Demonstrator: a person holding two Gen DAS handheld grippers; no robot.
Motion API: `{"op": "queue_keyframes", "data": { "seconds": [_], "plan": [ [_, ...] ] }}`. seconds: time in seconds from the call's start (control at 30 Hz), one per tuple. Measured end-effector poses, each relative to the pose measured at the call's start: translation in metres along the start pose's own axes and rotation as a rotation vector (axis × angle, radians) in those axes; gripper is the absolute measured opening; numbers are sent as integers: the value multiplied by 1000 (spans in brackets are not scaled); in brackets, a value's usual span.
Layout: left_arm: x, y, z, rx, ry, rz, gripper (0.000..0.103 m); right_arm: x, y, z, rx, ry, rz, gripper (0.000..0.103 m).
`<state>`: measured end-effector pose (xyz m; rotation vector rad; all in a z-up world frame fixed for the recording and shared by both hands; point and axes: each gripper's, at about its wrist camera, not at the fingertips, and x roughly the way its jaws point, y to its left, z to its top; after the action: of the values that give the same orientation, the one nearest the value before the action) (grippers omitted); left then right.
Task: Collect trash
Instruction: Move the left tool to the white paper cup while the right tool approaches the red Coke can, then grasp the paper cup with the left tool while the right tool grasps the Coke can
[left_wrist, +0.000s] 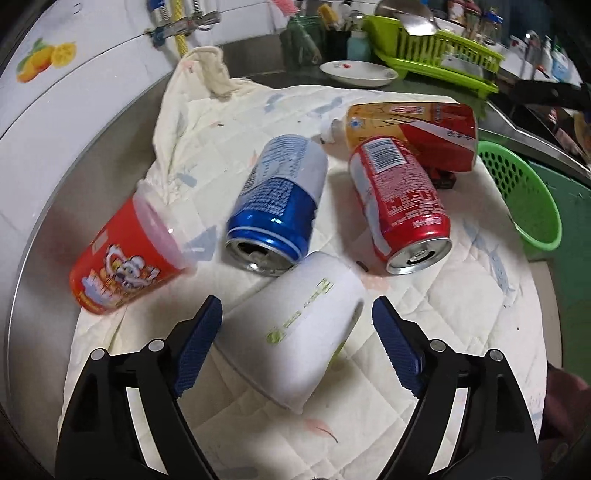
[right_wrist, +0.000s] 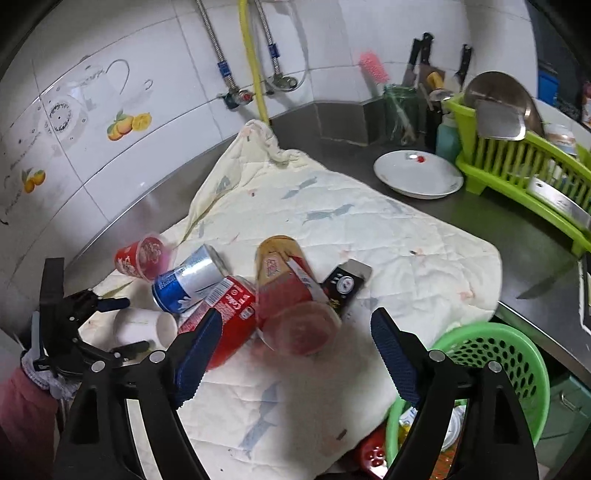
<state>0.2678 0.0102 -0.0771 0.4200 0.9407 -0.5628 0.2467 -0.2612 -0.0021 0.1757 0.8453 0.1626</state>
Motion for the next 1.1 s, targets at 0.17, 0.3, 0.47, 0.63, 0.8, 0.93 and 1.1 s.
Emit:
{"op": "queue_keyframes", "data": {
  "seconds": [0.17,0.3,0.47,0.63,0.8,0.93,1.1],
  "plan": [
    [15,-3,2,61,54,28,84,11,11,3,-18,3,1,80],
    [17,2,-1,53,55,23,84,15,22,1,-8,11,46,80],
    [17,3,-6,45,72,38,82,19,49,-2,-27,38,104,80],
    [16,9,-10,-42,100,44,79,31,70,-8,-18,74,140,80],
    [11,11,-18,-136,109,50,70,55,88,-13,-4,119,127,80],
    [6,12,-26,-195,83,38,69,80,95,-15,23,165,92,80],
    [7,15,-25,-238,80,5,69,109,95,-14,94,218,69,80]
  ]
}}
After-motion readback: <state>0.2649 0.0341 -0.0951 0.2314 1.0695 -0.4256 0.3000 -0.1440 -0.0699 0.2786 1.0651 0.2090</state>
